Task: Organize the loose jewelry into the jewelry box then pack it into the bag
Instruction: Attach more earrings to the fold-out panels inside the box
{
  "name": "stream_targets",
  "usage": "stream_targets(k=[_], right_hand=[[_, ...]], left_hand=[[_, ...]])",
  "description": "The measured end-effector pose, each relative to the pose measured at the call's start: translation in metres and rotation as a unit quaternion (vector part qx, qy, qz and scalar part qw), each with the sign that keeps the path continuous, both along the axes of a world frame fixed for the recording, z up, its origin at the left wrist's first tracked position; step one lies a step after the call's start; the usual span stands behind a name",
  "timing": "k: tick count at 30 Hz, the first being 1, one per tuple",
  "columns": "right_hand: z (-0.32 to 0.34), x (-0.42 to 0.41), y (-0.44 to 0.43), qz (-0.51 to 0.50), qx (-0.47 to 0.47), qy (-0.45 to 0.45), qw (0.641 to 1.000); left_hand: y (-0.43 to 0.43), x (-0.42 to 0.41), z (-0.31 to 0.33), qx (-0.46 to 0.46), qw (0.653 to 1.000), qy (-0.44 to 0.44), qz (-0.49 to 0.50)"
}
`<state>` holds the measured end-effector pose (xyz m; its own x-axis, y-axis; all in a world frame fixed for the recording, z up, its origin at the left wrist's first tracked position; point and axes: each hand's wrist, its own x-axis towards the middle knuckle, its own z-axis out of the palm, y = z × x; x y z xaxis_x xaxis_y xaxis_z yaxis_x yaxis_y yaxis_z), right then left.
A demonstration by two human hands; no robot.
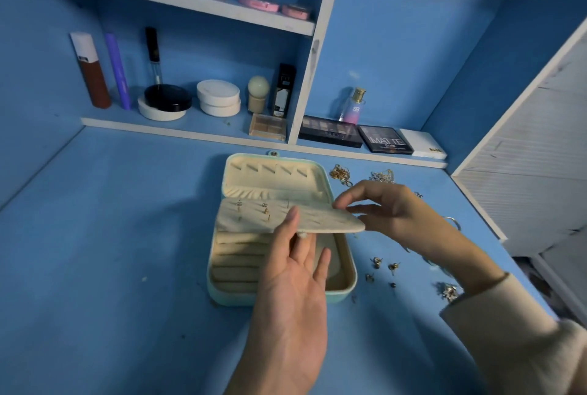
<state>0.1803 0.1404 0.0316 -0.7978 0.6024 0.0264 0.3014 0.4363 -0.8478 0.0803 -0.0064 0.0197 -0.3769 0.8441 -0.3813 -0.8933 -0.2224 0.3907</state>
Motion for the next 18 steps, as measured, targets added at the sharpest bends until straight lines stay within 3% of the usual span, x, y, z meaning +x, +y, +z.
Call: stream_targets(k=[15, 18], right_hand=[[-0.001, -0.015, 0.010, -0.101, -0.050, 0.089, 0.990], [-0.002, -0.021, 0.013, -0.113, -0.052, 0.094, 0.988]], left_hand=[[0.015, -0.020, -0.001, -0.007, 0.995, 0.088, -0.042], [0.013, -0.035, -0.003, -0.013, 0.986, 0.153, -0.058]])
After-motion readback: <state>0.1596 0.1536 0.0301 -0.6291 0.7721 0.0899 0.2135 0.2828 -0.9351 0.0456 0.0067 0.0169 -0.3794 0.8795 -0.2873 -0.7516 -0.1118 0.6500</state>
